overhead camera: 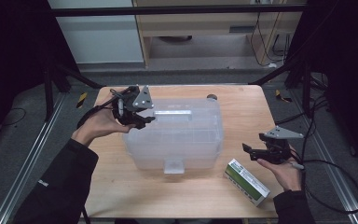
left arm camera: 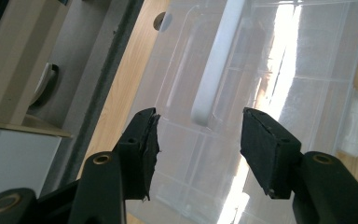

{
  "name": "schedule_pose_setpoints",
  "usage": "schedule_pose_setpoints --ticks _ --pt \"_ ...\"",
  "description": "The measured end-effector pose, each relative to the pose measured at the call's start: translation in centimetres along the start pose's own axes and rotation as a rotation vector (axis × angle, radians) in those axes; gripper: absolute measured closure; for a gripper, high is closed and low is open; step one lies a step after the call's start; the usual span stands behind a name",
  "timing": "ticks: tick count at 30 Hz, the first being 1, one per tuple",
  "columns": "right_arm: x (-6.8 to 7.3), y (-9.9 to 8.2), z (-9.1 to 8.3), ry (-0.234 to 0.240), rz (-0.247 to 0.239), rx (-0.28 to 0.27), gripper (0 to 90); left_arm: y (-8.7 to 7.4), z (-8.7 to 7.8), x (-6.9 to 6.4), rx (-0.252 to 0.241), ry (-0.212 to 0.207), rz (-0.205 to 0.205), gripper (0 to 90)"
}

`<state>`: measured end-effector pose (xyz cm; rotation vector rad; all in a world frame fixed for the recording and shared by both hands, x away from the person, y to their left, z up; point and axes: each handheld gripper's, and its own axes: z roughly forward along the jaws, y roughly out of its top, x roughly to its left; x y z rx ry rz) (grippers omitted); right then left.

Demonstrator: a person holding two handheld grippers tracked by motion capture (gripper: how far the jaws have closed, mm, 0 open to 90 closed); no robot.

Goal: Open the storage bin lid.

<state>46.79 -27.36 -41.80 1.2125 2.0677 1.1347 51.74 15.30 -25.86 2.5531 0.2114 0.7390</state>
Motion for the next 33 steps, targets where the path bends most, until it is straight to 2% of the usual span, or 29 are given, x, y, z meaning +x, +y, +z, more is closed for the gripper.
schedule_pose_setpoints --ticks 9,14,22,23,33 --pt "0.0 -0.1 0.1 -0.007 -0.017 0.004 21.4 0.9 0.6 -0.1 0.063 0.021 0.065 45.7" --pt "0.1 0.0 0.1 -0.007 -0.018 0.001 22.3 1.5 0.9 -0.3 0.072 0.020 0.093 45.4" --pt "0.1 0.0 0.1 0.000 -0.027 0.001 24.7 2.3 1.9 -0.7 0.117 0.027 0.151 46.5" --pt "0.1 0.0 0.1 0.001 -0.027 0.002 25.0 2.3 2.0 -0.7 0.118 0.021 0.141 47.0" --pt "0.2 -0.1 0.2 0.009 -0.037 0.013 27.2 3.0 3.3 -0.9 0.167 0.020 0.180 51.0"
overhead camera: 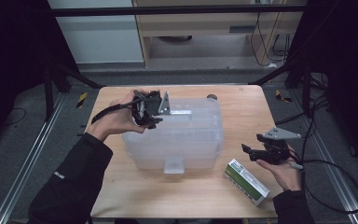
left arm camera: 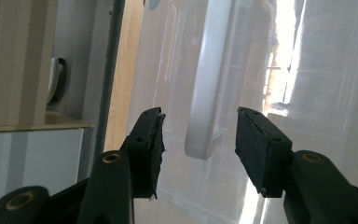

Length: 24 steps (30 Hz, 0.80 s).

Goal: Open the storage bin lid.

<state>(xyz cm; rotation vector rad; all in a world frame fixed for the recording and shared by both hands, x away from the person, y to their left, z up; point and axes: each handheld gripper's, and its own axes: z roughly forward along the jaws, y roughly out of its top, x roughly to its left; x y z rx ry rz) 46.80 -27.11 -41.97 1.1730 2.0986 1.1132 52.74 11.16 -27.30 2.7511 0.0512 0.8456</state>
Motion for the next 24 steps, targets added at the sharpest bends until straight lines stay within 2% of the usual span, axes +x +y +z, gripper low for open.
schedule_pose_setpoints --ticks 5,6,7,9,10,13,15,16,24 --pt "0.0 0.0 0.0 0.000 -0.002 0.001 28.4 0.4 0.5 -0.1 0.029 0.010 0.029 53.2" --pt "0.0 0.0 0.0 0.001 -0.002 0.002 28.6 0.5 0.6 -0.1 0.033 0.006 0.020 53.5" --pt "0.0 0.0 0.0 0.001 -0.001 0.002 28.7 0.5 0.6 -0.1 0.042 0.010 0.036 53.9" --pt "0.0 0.0 0.0 0.002 -0.001 0.005 28.8 0.6 0.8 -0.2 0.044 0.009 0.029 55.1" --pt "0.0 0.0 0.0 0.004 -0.001 0.005 28.9 0.7 0.9 -0.1 0.051 0.012 0.042 55.4" --pt "0.0 0.0 0.1 0.006 -0.002 0.010 29.0 0.8 1.2 -0.2 0.055 0.011 0.043 57.2" --pt "0.0 0.0 0.1 0.007 -0.002 0.012 29.2 1.0 1.4 -0.1 0.078 0.009 0.063 58.7" --pt "0.0 0.0 0.1 0.008 -0.002 0.012 29.3 1.0 1.5 -0.2 0.079 0.005 0.051 59.1" --pt "0.0 -0.1 0.1 0.010 0.000 0.015 29.6 1.5 2.0 -0.1 0.102 0.002 0.082 64.2"
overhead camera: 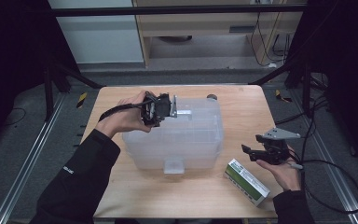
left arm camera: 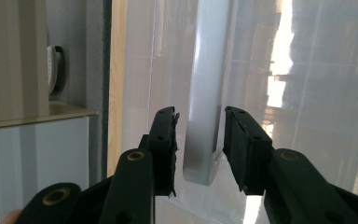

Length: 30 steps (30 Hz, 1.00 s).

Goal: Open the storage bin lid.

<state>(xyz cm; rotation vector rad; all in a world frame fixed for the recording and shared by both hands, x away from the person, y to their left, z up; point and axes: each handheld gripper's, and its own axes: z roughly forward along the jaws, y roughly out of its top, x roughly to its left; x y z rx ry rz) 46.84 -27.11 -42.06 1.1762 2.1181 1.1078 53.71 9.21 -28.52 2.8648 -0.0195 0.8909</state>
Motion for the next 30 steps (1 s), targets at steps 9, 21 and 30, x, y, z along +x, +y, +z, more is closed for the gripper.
schedule_pose_setpoints --ticks 9,21,30 --pt "-0.02 0.03 -0.06 0.003 0.002 0.000 29.9 0.28 0.32 -0.24 0.018 0.001 -0.010 70.8" --pt "0.20 0.40 -0.48 0.018 0.009 -0.013 36.3 0.55 0.35 -0.08 0.032 -0.002 0.016 75.3" --pt "0.68 0.86 -0.84 0.044 0.000 -0.005 43.9 0.61 0.32 0.12 0.035 -0.022 0.007 75.6"
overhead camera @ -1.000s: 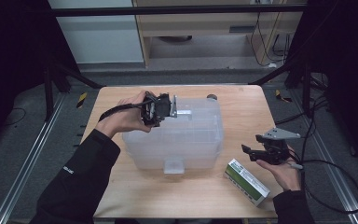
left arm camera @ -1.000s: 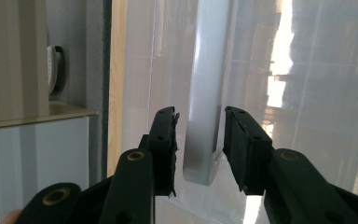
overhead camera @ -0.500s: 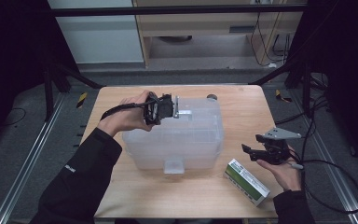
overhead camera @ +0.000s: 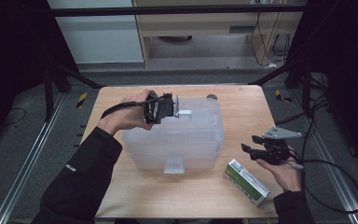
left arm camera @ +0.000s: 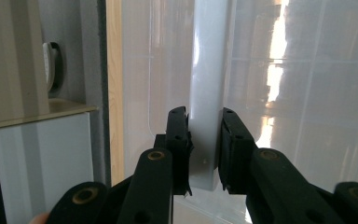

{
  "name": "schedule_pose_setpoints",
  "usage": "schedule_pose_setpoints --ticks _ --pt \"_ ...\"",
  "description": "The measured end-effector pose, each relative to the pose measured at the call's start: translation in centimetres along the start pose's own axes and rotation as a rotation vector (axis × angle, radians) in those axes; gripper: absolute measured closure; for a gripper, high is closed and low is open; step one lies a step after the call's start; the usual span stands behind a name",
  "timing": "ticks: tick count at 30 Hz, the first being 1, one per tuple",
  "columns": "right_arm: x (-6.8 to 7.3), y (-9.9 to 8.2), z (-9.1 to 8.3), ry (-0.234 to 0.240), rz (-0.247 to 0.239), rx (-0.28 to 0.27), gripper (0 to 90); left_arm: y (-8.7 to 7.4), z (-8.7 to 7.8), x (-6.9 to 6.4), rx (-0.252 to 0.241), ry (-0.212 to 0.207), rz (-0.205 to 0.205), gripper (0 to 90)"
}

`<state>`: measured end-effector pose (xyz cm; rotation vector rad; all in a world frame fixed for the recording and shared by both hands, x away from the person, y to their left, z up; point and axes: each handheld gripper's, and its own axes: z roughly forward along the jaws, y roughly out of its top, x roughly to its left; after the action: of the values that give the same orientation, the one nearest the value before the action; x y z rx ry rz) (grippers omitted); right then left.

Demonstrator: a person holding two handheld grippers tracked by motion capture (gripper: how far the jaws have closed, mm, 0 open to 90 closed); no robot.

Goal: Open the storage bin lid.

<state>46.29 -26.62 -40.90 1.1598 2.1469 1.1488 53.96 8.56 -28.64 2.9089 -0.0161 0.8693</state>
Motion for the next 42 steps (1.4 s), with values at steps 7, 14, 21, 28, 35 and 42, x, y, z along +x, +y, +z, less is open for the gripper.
schedule_pose_setpoints --ticks 7,14,21,28,35,42 --pt "0.6 0.6 -0.4 0.020 -0.007 0.002 50.7 0.1 -0.1 0.2 0.014 -0.005 0.008 75.7" --pt "1.4 1.1 -0.8 0.038 -0.019 0.001 61.2 0.0 -0.2 0.6 -0.007 0.014 -0.002 75.4" --pt "2.2 1.6 -0.8 0.053 -0.027 -0.009 73.3 -0.1 -0.3 1.2 -0.014 0.014 -0.016 74.9" --pt "3.0 1.8 -0.4 0.090 -0.032 0.011 80.8 -0.1 -0.3 1.7 -0.013 0.021 -0.011 74.7" --pt "3.8 2.2 -0.2 0.121 -0.046 0.017 84.9 -0.1 -0.5 2.4 -0.009 0.036 -0.012 74.3" --pt "4.6 2.5 0.0 0.139 -0.048 0.020 87.3 -0.1 -0.5 2.9 -0.016 0.049 -0.030 73.7"
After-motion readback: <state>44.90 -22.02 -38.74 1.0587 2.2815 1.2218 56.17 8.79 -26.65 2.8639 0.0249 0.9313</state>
